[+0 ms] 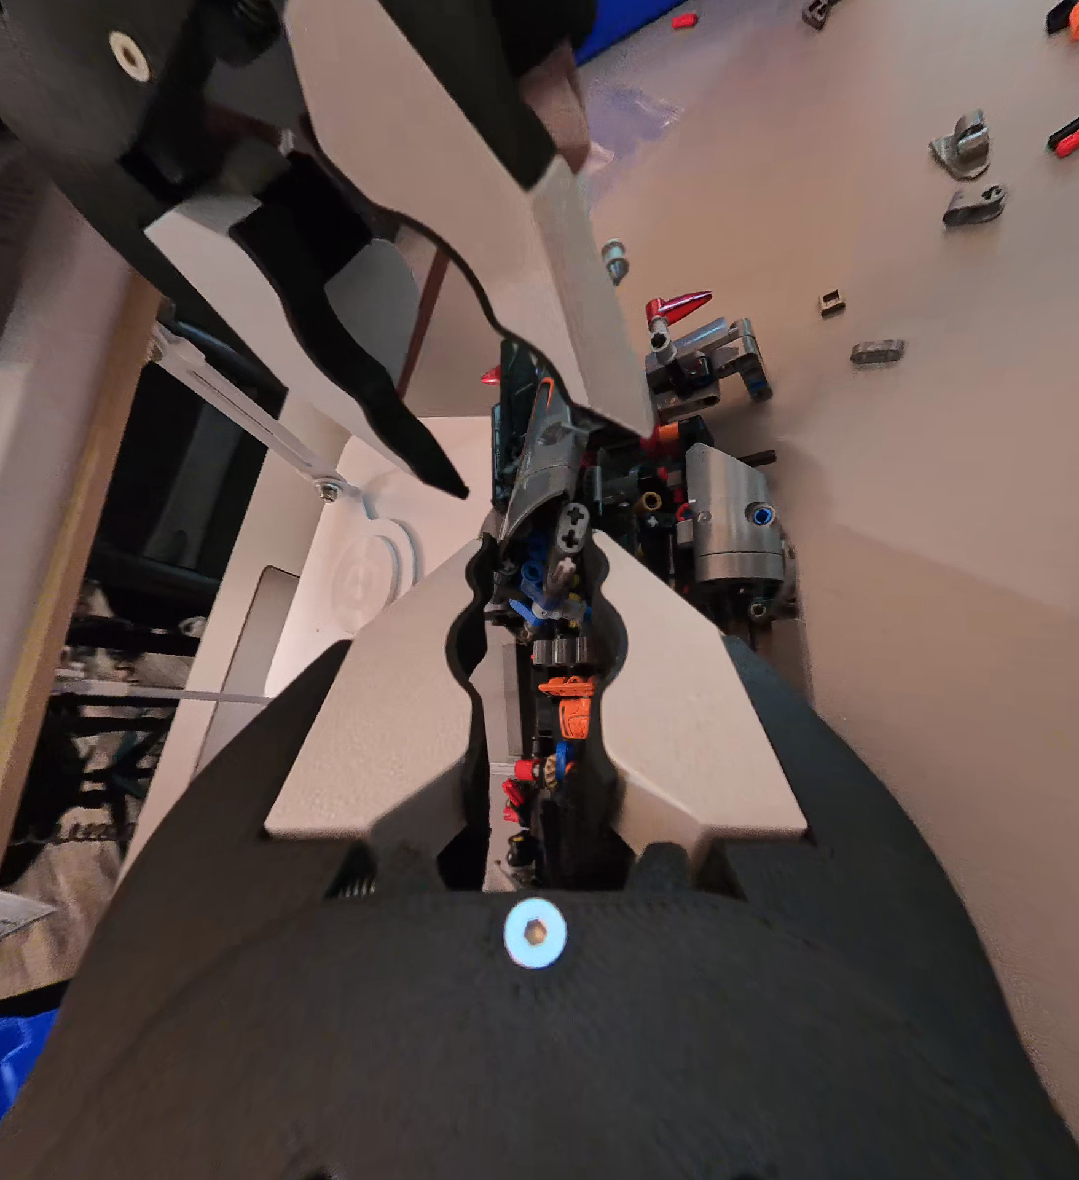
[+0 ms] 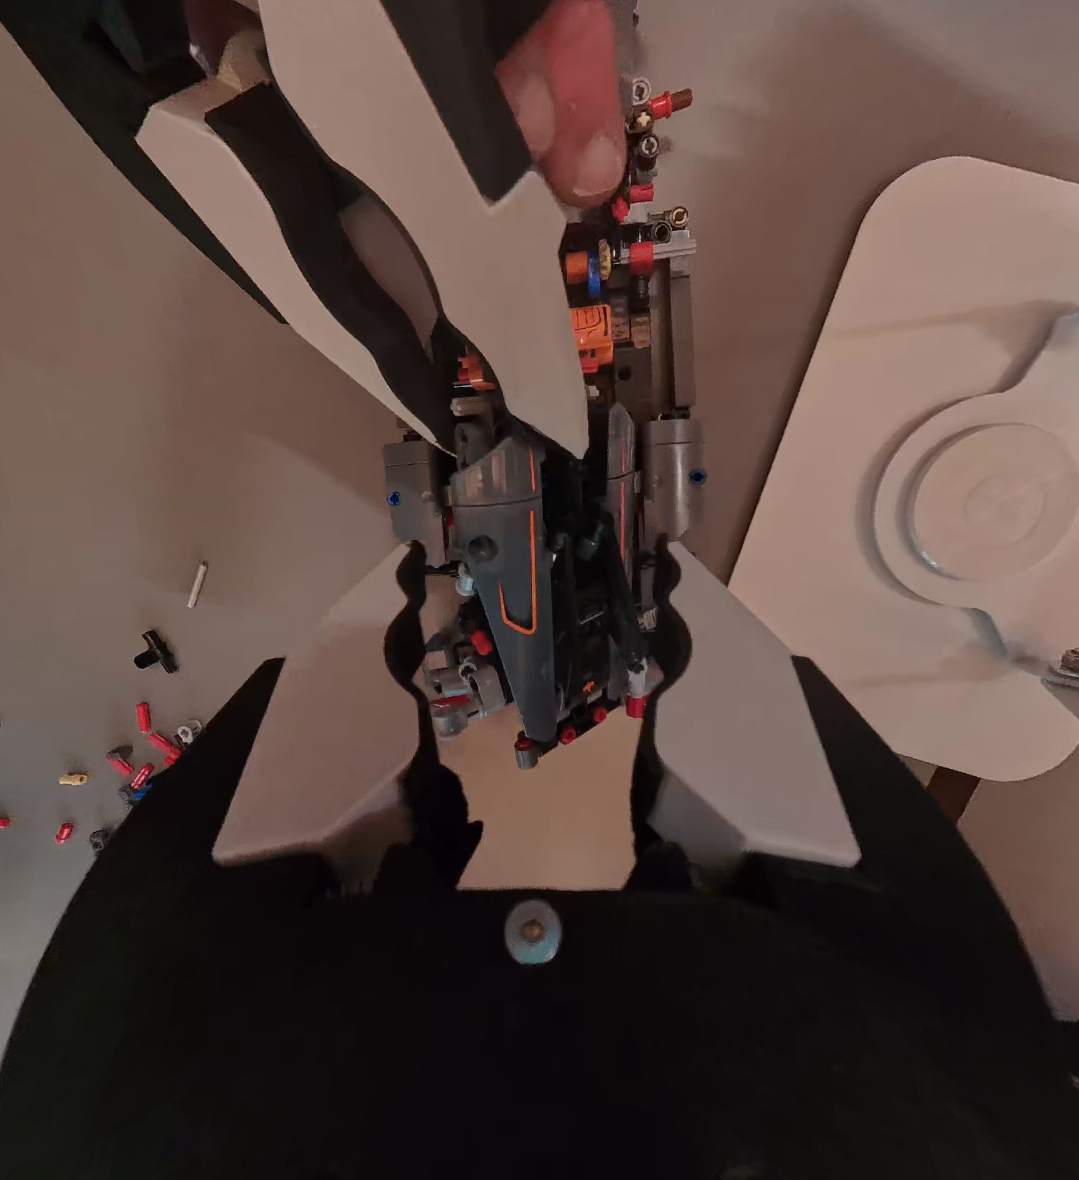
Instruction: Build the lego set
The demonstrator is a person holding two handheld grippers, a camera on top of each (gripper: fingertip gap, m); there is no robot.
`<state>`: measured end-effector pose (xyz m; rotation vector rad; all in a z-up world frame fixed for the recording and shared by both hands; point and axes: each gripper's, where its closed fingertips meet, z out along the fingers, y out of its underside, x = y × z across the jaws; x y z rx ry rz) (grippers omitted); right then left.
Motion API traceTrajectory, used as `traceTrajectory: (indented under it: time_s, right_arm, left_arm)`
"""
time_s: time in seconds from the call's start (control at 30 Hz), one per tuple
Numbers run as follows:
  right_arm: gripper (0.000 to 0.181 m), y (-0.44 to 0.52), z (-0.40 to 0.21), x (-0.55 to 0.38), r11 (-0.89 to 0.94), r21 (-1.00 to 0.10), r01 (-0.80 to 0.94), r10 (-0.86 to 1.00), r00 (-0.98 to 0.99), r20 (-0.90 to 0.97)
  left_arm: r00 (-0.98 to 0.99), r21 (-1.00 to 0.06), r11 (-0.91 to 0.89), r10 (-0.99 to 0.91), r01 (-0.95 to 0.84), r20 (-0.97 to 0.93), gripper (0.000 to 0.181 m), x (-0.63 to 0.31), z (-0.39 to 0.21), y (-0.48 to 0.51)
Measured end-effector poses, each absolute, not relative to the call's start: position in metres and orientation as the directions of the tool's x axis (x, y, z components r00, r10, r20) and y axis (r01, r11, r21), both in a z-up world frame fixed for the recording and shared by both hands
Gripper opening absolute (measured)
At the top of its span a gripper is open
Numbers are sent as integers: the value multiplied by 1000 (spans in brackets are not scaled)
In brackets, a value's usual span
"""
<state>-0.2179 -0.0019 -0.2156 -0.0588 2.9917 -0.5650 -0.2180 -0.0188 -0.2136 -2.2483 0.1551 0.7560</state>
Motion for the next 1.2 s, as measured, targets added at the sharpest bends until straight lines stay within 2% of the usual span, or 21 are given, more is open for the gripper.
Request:
traceTrajectory:
  time_s: [0.1,0.37,0.47,0.6,0.67,0.8,0.93,1.0,1.1,1.17,1.2]
  right_arm:
    - [84,0,-213,-220,910,-414,-11,-63,-992,-112]
    - [105,-2,-234,-208,874,-483,-49,-172,-962,-213]
    - [102,-3,-234,-209,857,-512,-53,-188,-959,-214]
    - [88,-3,-231,-209,835,-546,-70,-211,-957,-200]
    - [81,-5,-228,-208,814,-573,-99,-230,-960,-162]
    - [81,-8,-220,-209,794,-600,-99,-226,-964,-140]
    - [79,-5,-214,-211,818,-570,-84,-207,-966,-155]
    - [79,-3,-211,-212,835,-545,-70,-187,-969,-161]
    - [79,4,-216,-215,887,-453,-86,-161,-978,-129]
    - [79,7,-221,-216,913,-396,-101,-156,-982,-108]
    - [79,6,-222,-216,919,-380,-107,-158,-982,-104]
  left_arm:
    - [751,-556,-724,80,-408,-655,23,-216,-212,-17]
    - [465,-255,-746,-82,-615,-882,23,-208,-206,-12]
    - [399,-187,-737,-120,-649,-909,23,-206,-204,-11]
    - [336,-134,-727,-140,-673,-931,23,-205,-196,-12]
    - [331,-137,-722,-133,-678,-934,23,-204,-191,-12]
    - [329,-155,-722,-105,-674,-938,23,-207,-182,-15]
    - [369,-210,-723,-67,-659,-927,23,-210,-179,-15]
    - [415,-269,-708,-37,-653,-909,25,-209,-178,-15]
    - [566,-414,-674,-7,-612,-825,38,-203,-179,-20]
    - [643,-485,-657,1,-577,-766,35,-200,-178,-27]
    - [672,-512,-657,11,-553,-740,27,-202,-177,-30]
